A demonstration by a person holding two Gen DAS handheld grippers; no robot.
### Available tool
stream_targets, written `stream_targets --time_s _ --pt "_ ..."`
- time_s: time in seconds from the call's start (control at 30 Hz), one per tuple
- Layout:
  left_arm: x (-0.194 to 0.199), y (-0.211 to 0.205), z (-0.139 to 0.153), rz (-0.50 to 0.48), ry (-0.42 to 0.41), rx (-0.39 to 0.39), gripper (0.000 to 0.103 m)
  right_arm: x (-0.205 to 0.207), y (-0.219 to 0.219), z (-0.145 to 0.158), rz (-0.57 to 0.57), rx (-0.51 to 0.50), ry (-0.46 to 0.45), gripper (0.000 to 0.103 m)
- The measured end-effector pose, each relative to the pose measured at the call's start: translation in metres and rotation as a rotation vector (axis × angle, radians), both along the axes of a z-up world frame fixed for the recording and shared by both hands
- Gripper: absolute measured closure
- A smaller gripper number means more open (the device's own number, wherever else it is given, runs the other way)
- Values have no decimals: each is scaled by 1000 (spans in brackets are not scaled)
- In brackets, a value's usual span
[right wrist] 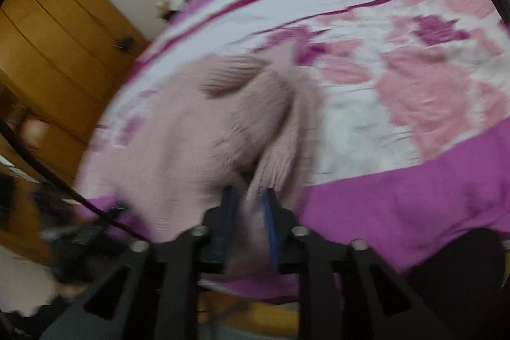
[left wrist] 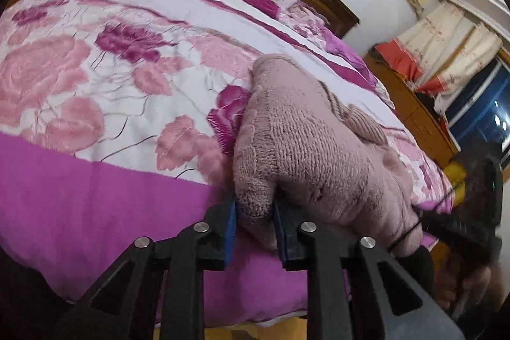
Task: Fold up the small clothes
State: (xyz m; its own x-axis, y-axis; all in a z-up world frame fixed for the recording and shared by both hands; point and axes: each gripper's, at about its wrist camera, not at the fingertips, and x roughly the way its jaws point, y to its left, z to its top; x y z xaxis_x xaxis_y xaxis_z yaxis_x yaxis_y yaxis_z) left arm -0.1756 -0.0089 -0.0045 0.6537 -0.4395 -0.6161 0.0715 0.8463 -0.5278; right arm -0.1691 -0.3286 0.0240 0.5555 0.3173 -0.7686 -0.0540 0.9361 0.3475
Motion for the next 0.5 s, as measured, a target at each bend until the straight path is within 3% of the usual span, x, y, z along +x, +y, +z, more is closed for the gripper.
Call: stream_targets --time_s 0.07,0.13,0.2,0.23,0.33,0.4,0.43,0.47,0.5 --pt "-6 1 6 -39 4 11 103 0 -4 16 -51 -58 -99 60" --pt "-16 15 17 -7 -6 -22 103 4 5 40 -32 -146 -226 53" --pt "-27 33 37 80 -85 -85 103 17 20 53 45 -204 -270 36" --pt "-30 32 57 100 -155 -66 103 32 35 58 121 -244 -275 33" --pt "-15 -3 93 20 -241 116 103 72 76 52 258 -369 -230 32" --pt "7 -33 92 -72 -207 234 103 96 96 39 314 -442 -166 32" --pt "17 -47 83 -105 -170 288 103 111 107 27 354 -468 -109 33" --pt "25 -58 70 -123 -117 336 103 114 111 21 365 -478 -76 45" --pt "29 -63 59 -125 -81 363 103 121 109 16 355 -487 -47 65"
